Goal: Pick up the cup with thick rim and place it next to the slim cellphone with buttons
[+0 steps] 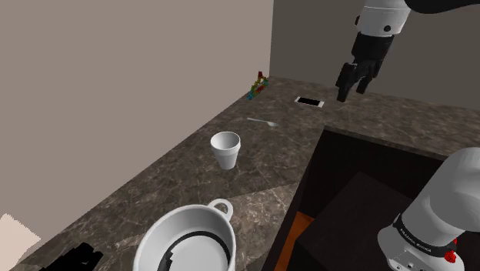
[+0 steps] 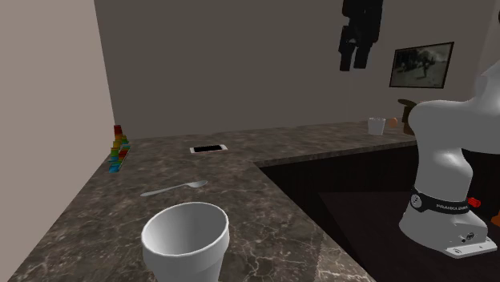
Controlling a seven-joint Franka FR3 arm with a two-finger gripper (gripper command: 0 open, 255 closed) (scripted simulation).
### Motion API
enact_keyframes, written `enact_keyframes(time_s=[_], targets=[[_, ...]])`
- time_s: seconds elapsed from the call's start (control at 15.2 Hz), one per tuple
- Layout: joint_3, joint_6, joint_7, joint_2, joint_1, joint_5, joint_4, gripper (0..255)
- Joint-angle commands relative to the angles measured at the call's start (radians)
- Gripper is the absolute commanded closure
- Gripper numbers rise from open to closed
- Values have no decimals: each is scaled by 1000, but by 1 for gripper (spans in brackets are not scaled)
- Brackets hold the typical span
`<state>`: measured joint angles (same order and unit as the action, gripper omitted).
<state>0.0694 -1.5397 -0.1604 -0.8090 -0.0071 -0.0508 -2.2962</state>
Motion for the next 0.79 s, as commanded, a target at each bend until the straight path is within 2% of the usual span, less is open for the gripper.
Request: enact_keyframes(time_s=[0.0, 0.73], targets=[[0, 0, 0, 0, 0, 0, 0, 0], [116, -259, -130, 354, 4, -41, 77, 0]])
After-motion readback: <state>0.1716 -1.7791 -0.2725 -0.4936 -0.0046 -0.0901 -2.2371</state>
